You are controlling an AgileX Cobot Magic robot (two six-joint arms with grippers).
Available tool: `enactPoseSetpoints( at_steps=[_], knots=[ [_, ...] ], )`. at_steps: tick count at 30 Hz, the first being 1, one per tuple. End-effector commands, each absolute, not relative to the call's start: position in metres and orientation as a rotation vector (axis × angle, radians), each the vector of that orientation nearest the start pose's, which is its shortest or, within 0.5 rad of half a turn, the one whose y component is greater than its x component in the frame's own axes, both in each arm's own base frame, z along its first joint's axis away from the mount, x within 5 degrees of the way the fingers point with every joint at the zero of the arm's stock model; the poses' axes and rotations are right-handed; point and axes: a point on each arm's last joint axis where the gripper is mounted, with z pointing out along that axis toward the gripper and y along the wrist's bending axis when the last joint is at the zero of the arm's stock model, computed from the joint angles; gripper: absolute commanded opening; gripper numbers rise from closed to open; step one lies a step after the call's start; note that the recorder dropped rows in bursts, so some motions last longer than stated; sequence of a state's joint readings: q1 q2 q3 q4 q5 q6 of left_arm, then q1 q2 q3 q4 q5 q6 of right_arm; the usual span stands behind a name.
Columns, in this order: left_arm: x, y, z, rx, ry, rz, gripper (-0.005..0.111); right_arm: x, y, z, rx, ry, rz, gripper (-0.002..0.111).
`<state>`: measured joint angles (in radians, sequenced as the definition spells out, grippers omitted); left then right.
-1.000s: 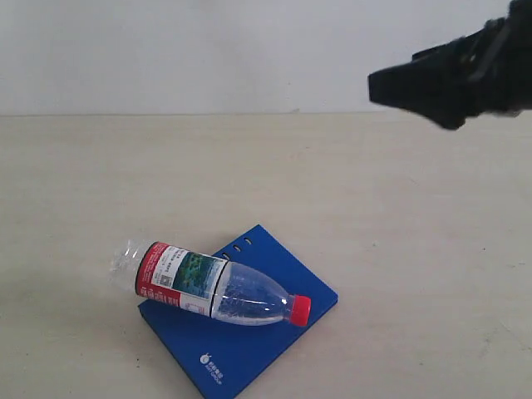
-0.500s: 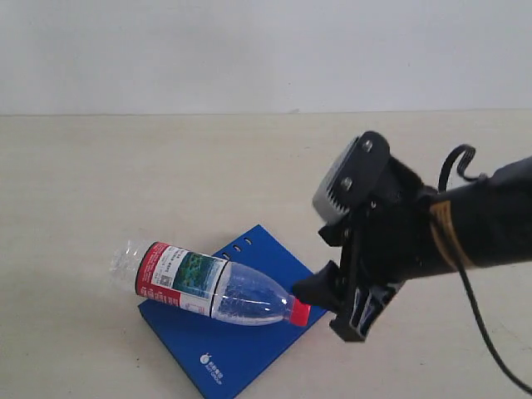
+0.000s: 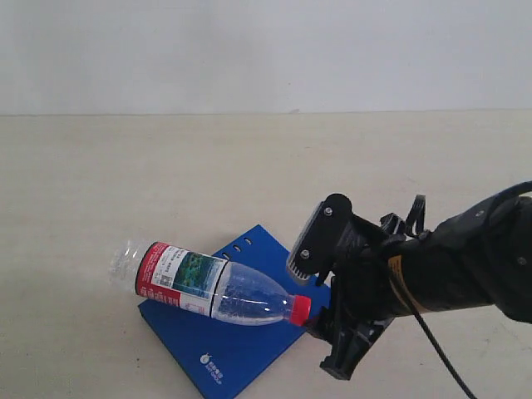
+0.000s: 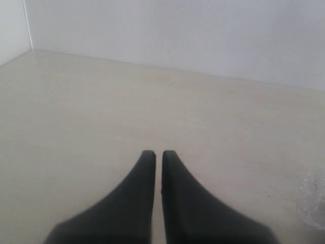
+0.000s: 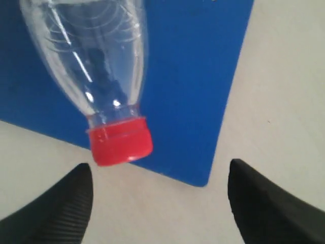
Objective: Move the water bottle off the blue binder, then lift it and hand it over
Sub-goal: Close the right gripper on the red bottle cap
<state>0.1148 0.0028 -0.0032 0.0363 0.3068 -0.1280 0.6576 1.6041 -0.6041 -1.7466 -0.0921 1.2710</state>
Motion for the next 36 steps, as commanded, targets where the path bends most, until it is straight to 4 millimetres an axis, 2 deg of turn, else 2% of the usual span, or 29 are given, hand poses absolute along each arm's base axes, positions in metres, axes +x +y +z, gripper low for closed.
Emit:
enactPoseSetpoints(
  at_steps=[1,5,10,13,21,31,34,36],
  knots=[
    [0.054,0.007,0.186,-0.187,1.771,0.021,0.004,0.215,0.184,0.156,-1.381,2.055,0.275,0.067],
    [0.054,0.007,0.186,-0.187,1.771,0.021,0.004,0.219,0.182,0.155,-1.381,2.043,0.207,0.067],
    [0.054,0.007,0.186,-0.187,1.771,0.021,0.004,0.217,0.185,0.144,-1.507,2.005,0.226,0.067],
    [0.054,0.007,0.186,-0.187,1.771,0.021,0.004,0.218,0.186,0.136,-1.516,2.031,0.219,0.067],
    [0.054,0.007,0.186,-0.187,1.771,0.021,0.004,0.226,0.2,0.149,-1.507,1.977,0.307,0.067],
    [0.054,0.007,0.187,-0.187,1.769,0.021,0.004,0.225,0.201,0.149,-1.499,1.987,0.336,0.067],
    [0.054,0.007,0.187,-0.187,1.769,0.021,0.004,0.225,0.201,0.145,-1.5,2.003,0.346,0.067],
    [0.054,0.007,0.187,-0.187,1.769,0.021,0.004,0.225,0.202,0.136,-1.514,2.03,0.348,0.067]
  ],
)
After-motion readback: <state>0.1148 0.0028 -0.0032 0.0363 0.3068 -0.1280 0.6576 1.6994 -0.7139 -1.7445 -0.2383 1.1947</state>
